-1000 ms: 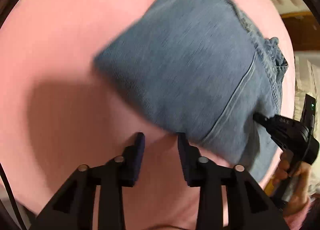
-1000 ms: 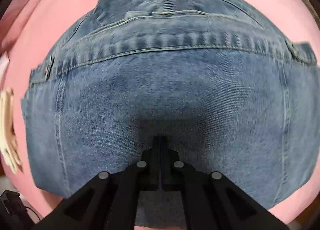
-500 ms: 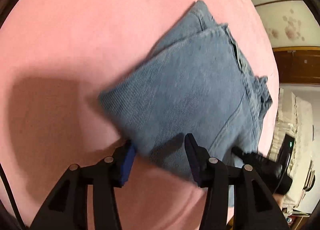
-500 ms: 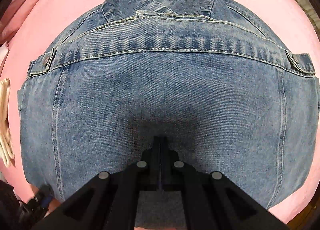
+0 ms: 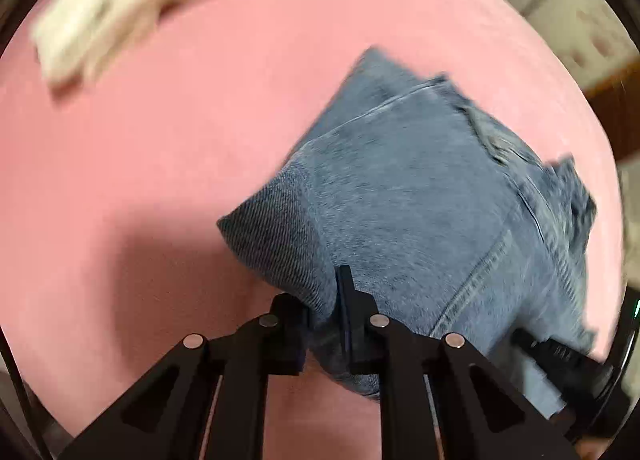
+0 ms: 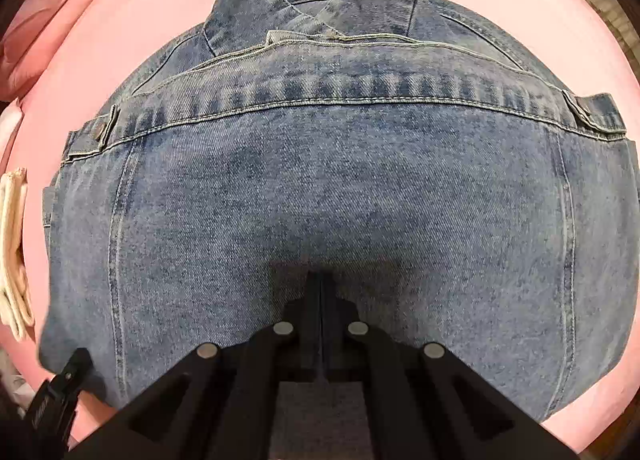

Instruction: Fold large clothes

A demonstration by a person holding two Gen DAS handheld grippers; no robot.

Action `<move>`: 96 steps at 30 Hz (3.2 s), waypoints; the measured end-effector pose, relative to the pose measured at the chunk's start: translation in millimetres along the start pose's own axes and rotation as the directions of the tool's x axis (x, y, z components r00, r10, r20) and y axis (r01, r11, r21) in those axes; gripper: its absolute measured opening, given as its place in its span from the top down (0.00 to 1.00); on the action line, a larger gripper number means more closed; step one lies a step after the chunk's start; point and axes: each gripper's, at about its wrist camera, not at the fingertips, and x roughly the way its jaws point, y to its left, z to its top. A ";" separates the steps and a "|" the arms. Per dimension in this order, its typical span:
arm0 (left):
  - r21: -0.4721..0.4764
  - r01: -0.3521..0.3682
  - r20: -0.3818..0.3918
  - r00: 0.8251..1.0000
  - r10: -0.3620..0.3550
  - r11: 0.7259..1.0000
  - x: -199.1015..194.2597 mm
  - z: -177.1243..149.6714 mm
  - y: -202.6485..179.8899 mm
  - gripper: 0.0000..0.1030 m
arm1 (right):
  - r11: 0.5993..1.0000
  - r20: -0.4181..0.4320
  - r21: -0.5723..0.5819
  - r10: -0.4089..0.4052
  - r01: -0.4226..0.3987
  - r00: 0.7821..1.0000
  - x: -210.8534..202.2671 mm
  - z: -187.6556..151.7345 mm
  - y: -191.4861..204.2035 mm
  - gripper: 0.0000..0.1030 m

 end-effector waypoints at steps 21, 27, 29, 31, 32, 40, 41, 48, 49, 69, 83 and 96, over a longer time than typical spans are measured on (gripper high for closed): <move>0.558 0.153 0.386 0.822 -0.419 0.815 -163.5 -117.8 -174.5 1.00 | 0.830 0.011 0.070 0.555 -0.554 0.832 18.4 -8.8 -105.9 1.00; 0.435 0.132 0.269 0.925 -0.269 0.891 -141.0 -117.0 -193.8 0.98 | 0.729 -0.072 0.086 0.684 -0.679 0.726 35.1 -1.8 -134.3 1.00; 0.396 0.084 0.234 0.954 -0.189 0.915 -126.7 -111.6 -180.3 0.94 | 0.732 -0.069 0.082 0.682 -0.677 0.728 34.8 -3.5 -134.0 1.00; 0.375 0.002 0.207 0.975 -0.086 0.927 -112.6 -104.0 -167.7 0.84 | 0.733 -0.063 0.088 0.680 -0.675 0.730 35.1 -6.0 -131.6 1.00; 0.371 -0.052 0.191 0.981 -0.021 0.927 -104.0 -101.7 -159.7 0.81 | 0.733 -0.059 0.083 0.680 -0.675 0.731 35.6 -7.3 -131.2 1.00; 0.278 -0.110 -0.002 0.993 0.115 0.954 -55.3 -64.1 -61.0 0.27 | 0.758 -0.019 0.089 0.650 -0.646 0.760 30.9 -16.7 -107.2 1.00; 0.247 -0.091 -0.019 0.995 0.099 0.965 -51.6 -58.7 -45.3 0.24 | 0.763 -0.009 0.095 0.643 -0.640 0.765 30.3 -18.0 -105.8 1.00; -0.025 0.098 -0.135 0.986 -0.101 0.995 -20.9 -21.7 58.5 0.23 | 0.812 0.087 0.114 0.566 -0.572 0.820 20.9 -28.6 -89.8 1.00; -0.048 0.126 -0.134 0.982 -0.131 0.991 -15.7 -17.1 69.2 0.23 | 0.816 0.095 0.120 0.557 -0.565 0.825 20.7 -28.3 -89.7 1.00; -0.161 0.315 0.039 0.949 -0.313 0.935 31.8 24.0 75.8 0.85 | 0.809 0.299 0.210 0.482 -0.549 0.824 21.6 -50.9 -84.5 1.00; 0.442 0.362 0.248 0.830 -0.500 0.821 -112.2 -22.5 -81.7 0.88 | 0.745 0.331 0.202 0.560 -0.636 0.760 29.8 -58.4 -98.9 1.00; 0.607 0.373 0.032 0.871 -0.490 0.702 -129.8 -164.3 -204.3 0.88 | 0.617 0.101 0.167 0.765 -0.769 0.635 42.1 -45.7 -128.8 1.00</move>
